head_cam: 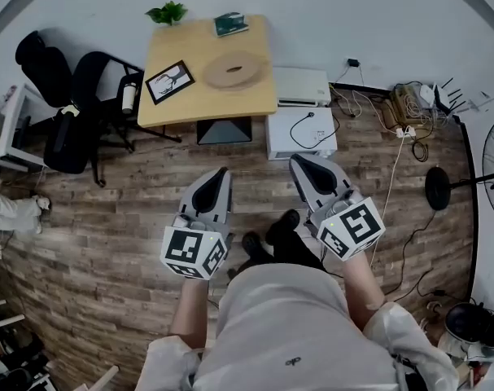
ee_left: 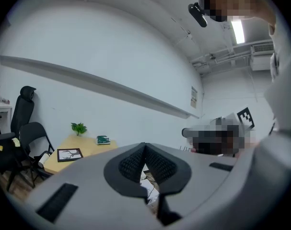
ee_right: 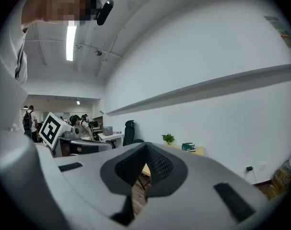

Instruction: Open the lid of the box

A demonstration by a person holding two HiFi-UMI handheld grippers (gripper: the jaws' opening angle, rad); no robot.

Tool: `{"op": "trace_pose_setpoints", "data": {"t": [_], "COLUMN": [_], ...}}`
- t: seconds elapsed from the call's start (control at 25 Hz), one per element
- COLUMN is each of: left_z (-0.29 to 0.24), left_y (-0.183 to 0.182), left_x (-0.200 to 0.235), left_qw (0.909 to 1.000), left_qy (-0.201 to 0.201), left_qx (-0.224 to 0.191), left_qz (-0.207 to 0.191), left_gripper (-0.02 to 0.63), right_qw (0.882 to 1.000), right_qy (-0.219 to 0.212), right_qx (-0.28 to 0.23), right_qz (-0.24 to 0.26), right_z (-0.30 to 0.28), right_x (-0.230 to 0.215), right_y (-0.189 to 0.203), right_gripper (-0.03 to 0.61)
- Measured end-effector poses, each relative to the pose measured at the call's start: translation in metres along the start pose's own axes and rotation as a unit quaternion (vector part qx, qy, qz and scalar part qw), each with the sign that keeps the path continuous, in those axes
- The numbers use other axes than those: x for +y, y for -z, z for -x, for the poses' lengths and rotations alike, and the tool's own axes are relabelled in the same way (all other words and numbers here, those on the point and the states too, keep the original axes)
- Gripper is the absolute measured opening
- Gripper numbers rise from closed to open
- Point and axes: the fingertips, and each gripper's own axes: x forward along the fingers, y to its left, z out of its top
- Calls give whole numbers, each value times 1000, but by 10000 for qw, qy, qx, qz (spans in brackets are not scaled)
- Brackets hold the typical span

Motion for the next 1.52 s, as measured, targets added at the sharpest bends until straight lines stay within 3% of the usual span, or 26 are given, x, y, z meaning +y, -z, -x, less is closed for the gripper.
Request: {"op": "trace_pose_setpoints", "data": {"t": [0.28,0.68,1.16,1.52], "left_z": [-2,-34,-110,-177], "left_y": [9,7,-31,-40], "left_x": [9,17,39,47], "left_qw": [10000,9998,9991,9979], "left_qy": [-39,-92,-407,-608], "left_qx": [73,156,77,172], "left_qz": [52,0,-95,-108], "left_gripper": [-2,-2,-2,-2], "right_qw": [10000,9994,9958,9933], "right_qy": [62,-326,-855,-1121], "right_qx": [-75,65,7,-16], "right_qz": [-1,102,317,276], "right_z": [-1,-35,-93,-126], "right_x": [1,-18,-80,-139], "right_y": [4,11,-17,-23], "right_gripper": [0,0,0,0]}}
